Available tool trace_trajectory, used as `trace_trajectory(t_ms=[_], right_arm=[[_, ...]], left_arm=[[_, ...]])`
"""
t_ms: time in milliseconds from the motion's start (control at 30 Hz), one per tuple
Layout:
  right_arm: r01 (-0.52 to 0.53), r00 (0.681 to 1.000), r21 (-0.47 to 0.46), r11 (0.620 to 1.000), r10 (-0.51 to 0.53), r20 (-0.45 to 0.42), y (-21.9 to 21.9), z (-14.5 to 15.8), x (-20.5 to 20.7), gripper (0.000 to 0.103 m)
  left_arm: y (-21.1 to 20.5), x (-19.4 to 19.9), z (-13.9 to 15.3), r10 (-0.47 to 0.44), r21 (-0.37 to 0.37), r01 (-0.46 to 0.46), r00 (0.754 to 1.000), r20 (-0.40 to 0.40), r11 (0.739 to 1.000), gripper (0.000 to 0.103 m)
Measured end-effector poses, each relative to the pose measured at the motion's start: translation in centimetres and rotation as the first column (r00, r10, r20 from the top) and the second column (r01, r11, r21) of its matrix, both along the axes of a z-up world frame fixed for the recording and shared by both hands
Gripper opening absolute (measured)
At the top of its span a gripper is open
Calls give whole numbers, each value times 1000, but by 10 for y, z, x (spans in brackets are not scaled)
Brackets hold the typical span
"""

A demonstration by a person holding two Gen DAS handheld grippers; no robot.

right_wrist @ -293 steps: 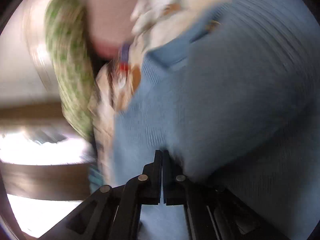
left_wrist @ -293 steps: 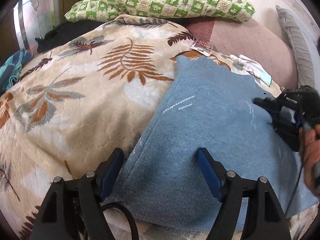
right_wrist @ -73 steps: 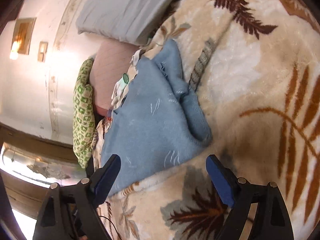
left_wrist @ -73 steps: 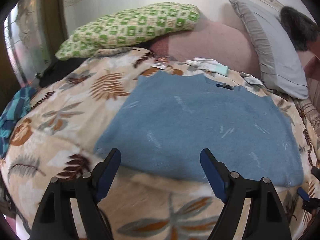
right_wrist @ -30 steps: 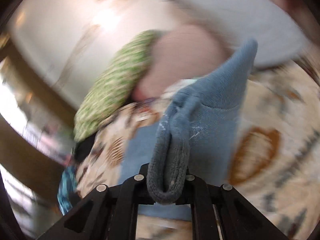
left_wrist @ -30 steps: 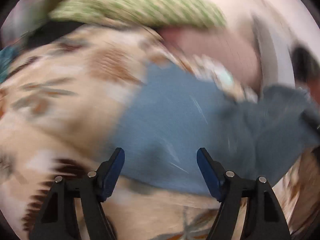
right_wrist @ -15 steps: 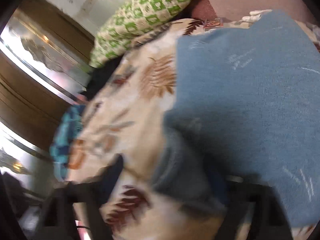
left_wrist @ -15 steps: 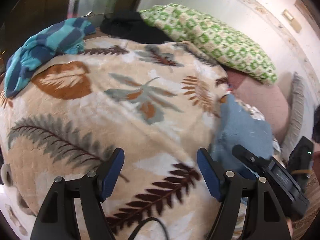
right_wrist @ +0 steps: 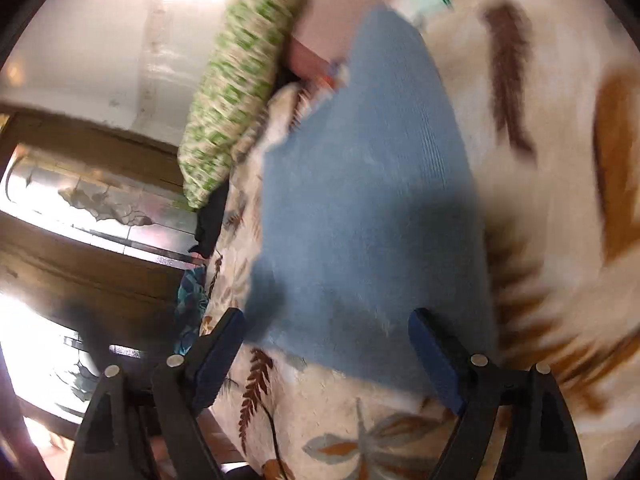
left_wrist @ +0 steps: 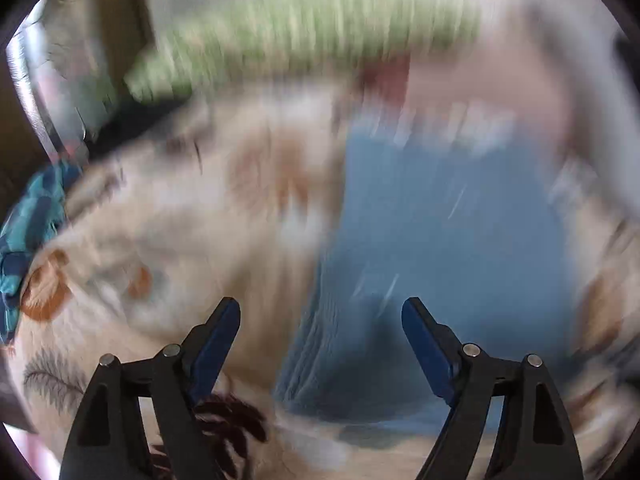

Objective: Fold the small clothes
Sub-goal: 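Release the folded side with the right gripper and hover both grippers above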

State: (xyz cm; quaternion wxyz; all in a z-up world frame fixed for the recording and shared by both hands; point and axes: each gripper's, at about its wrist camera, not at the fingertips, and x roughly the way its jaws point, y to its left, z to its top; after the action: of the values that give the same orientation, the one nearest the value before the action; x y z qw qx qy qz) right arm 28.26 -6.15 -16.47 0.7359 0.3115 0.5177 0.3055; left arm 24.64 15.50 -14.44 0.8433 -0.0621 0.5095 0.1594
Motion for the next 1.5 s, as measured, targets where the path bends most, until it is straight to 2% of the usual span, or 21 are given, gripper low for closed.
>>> trace_trajectory(t_ms=[100,167,267,300,333,400,433,467,533,600,700,767,833,867,933,1033,1133,1200,1267,1400,1500], right_arm=[[-28,998,36,999,26,51,-10,31,33,86],[-48,998,61,997,45,48,-6,41,63,86],[-121,991,185,975,130,-37,14,24,117,86],[-128,988,185,974,142,-66,20,14,132,86],[-106,991,80,991,112,-78,25,-1,147,86],[-56,984,89,994,70,-162,22,-45,169,74],[-3,982,118,993,25,-188,12,-50,172,56],[-10,981,107,994,31,-194,10,-45,171,52],[-49,983,51,997,57,-176,15,-29,166,55],[-90,988,31,995,93,-123,18,-9,164,71],[-7,999,37,999,9,-52,12,16,175,75],[13,998,-94,995,-19,-66,18,3,193,75],[2,995,-132,991,-14,-95,16,-36,202,72],[41,994,-120,992,-53,-97,11,-39,203,59],[68,991,-121,990,-81,-106,9,-27,200,58],[23,998,-142,990,-31,-54,11,3,185,66],[-37,999,-34,999,37,-5,13,29,149,75],[-57,998,-119,991,55,-12,19,11,125,85],[-85,996,-168,982,80,-35,23,-22,118,85],[-14,996,-82,997,6,-89,13,9,114,84],[-99,995,-88,991,101,14,16,33,80,85]], left_arm=[[16,-8,-15,80,-113,-71,994,72,991,88],[15,-2,-12,46,-95,-40,997,64,995,88],[17,0,-15,56,-113,-48,996,69,992,88],[19,0,-15,66,-138,-56,995,69,989,88],[20,1,-15,63,-159,-50,995,75,986,88],[20,2,-15,66,-158,-54,995,71,986,88],[19,-2,-14,72,-167,-60,995,68,984,88],[20,-3,-14,79,-175,-67,995,64,982,88],[18,-5,-14,84,-181,-72,995,61,981,88],[19,-6,-15,83,-184,-71,995,61,980,88],[22,-4,-15,88,-199,-76,995,54,977,88],[22,-4,-14,88,-208,-75,995,54,975,88],[23,-3,-14,84,-212,-71,995,55,975,88],[24,-3,-14,87,-215,-74,995,54,974,88],[27,-4,-14,101,-233,-87,994,48,969,88],[29,-5,-13,110,-248,-95,993,48,964,88],[32,-6,-12,126,-263,-109,991,48,959,88],[32,-7,-11,132,-266,-114,990,53,957,88],[32,-7,-11,127,-262,-108,990,55,959,88],[39,-9,-7,149,-280,-125,987,66,952,88],[49,-15,5,204,-304,-161,972,113,939,88]])
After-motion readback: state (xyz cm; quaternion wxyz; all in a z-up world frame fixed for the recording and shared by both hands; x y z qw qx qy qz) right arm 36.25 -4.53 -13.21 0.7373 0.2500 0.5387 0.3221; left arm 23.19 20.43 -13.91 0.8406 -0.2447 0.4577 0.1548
